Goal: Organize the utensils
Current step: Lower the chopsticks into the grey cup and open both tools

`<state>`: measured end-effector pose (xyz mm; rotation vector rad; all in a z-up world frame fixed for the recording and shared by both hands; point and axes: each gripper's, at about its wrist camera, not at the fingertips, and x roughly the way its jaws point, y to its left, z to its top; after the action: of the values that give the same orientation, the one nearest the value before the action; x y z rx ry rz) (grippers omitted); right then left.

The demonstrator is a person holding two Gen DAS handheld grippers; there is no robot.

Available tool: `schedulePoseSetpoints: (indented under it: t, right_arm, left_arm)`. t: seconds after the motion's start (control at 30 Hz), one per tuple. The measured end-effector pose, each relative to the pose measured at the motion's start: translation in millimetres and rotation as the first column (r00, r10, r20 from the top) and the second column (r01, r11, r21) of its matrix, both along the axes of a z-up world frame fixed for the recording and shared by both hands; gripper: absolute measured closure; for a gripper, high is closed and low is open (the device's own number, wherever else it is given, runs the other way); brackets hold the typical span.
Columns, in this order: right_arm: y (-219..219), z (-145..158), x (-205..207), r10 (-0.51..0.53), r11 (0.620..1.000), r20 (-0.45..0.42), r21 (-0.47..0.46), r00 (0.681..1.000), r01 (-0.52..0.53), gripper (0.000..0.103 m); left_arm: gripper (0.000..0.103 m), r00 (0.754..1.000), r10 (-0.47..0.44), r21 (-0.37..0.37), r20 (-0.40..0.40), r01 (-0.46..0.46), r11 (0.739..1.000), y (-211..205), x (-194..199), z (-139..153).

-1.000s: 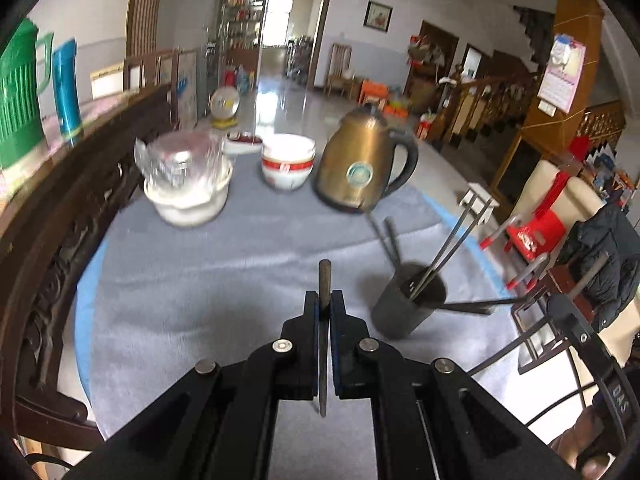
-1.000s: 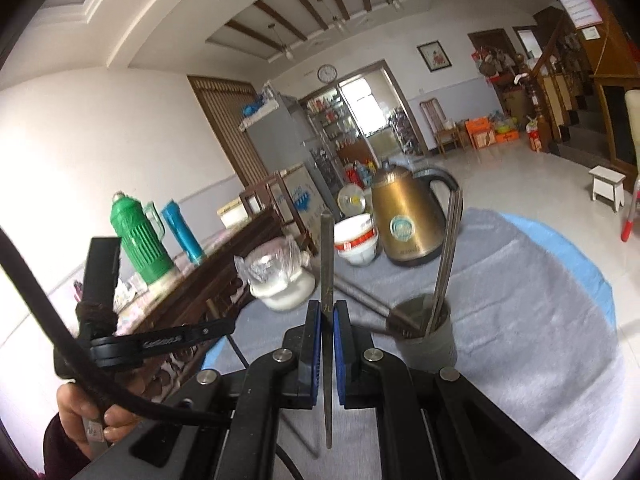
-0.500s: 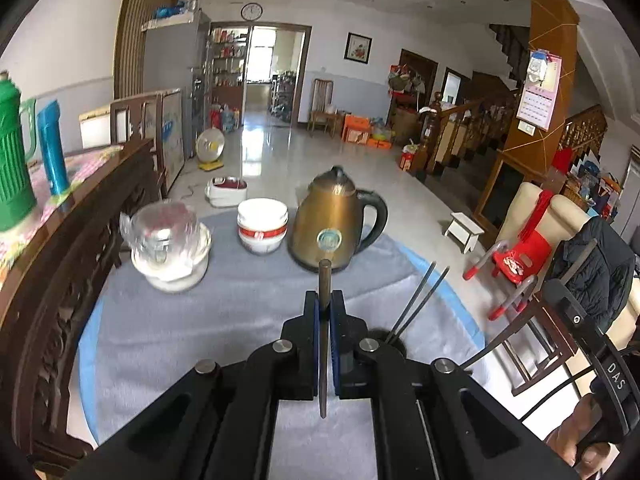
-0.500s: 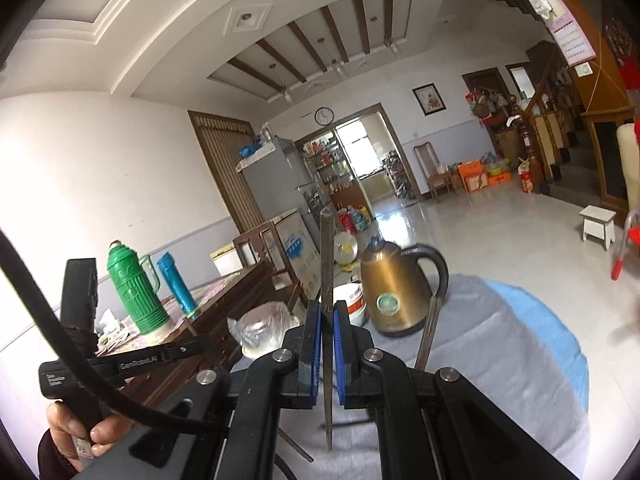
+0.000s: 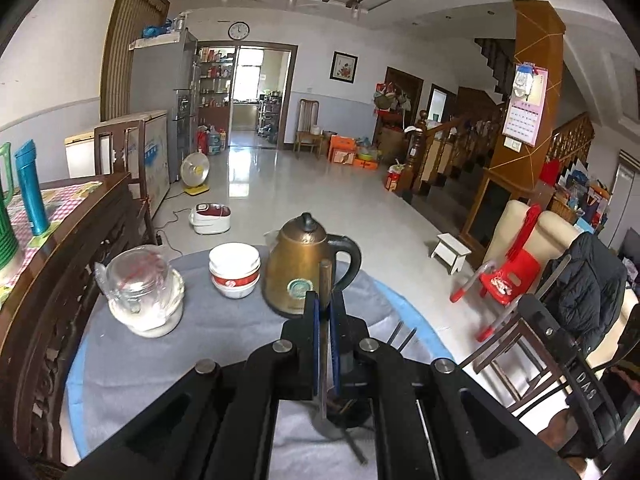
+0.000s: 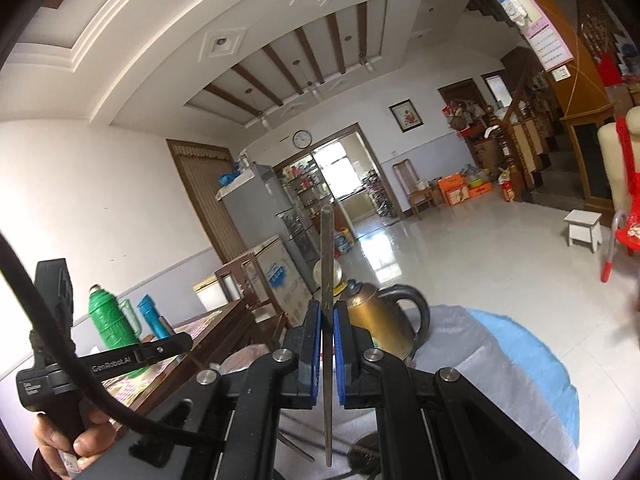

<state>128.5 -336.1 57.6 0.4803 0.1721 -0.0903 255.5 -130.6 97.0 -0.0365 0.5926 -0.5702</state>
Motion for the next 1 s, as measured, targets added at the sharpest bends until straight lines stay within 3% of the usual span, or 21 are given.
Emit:
schedulePoseSetpoints:
  t: [0.17, 0.43, 1.0]
  right_arm:
    - [-8.5, -12.4, 14.9, -0.049, 0.998, -0.026, -0.041, 0.998, 0.048, 0.097]
    - [-30.8, -51.2, 34.2, -0.07, 0.997, -0.114, 0.011, 0.991, 0.072, 0.097]
    - [-17.2, -88.9, 58.6, -0.06, 0.998, -0.187, -0.034, 0.98, 0.055, 0.097]
  left_arm:
    - [0.098, 1.0, -0.006, -0.005, -0.009, 0.006, 1.0, -18.4, 8.6, -9.5]
    - [0.098, 0.998, -0.005, 0.0, -0.056, 0.005, 1.0, -41.5, 26.1, -39.9]
    - [0.098, 0.995, 0.01, 0.038, -0.102, -0.006, 0.999, -56.1, 33.9, -82.7]
